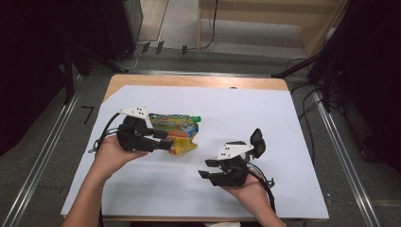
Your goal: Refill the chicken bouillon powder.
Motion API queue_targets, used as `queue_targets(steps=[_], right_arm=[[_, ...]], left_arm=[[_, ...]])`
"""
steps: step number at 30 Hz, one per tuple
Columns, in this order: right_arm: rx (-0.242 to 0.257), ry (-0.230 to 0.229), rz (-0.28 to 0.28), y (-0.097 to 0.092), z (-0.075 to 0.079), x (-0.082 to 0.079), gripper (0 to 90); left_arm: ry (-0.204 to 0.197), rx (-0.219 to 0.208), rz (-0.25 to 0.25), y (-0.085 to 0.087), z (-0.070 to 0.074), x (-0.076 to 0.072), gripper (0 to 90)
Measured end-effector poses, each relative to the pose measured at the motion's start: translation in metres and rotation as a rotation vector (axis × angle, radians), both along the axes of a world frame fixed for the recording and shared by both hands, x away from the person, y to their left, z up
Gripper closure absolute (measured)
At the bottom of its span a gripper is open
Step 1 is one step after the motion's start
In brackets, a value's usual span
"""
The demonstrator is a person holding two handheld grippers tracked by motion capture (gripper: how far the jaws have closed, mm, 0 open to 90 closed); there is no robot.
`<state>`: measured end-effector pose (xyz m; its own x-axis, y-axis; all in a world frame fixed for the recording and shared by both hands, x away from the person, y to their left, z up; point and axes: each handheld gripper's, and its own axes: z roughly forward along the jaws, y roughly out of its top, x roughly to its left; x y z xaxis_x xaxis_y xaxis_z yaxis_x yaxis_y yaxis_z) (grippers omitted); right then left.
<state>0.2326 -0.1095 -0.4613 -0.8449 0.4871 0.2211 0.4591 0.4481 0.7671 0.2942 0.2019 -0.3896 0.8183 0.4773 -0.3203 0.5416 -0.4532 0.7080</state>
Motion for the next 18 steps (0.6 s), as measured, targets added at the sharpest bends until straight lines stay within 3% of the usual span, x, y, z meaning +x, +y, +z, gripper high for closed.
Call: queue_targets(steps=[14, 18], right_arm=[[-0.011, 0.015, 0.035, 0.011, -0.008, -0.003, 55.6], [-0.013, 0.019, 0.035, 0.011, -0.01, -0.003, 55.5]], left_arm=[[-0.006, 0.024, 0.102, 0.041, -0.005, 0.009, 49.0], [-0.019, 0.034, 0.125, 0.045, -0.009, 0.015, 48.0]])
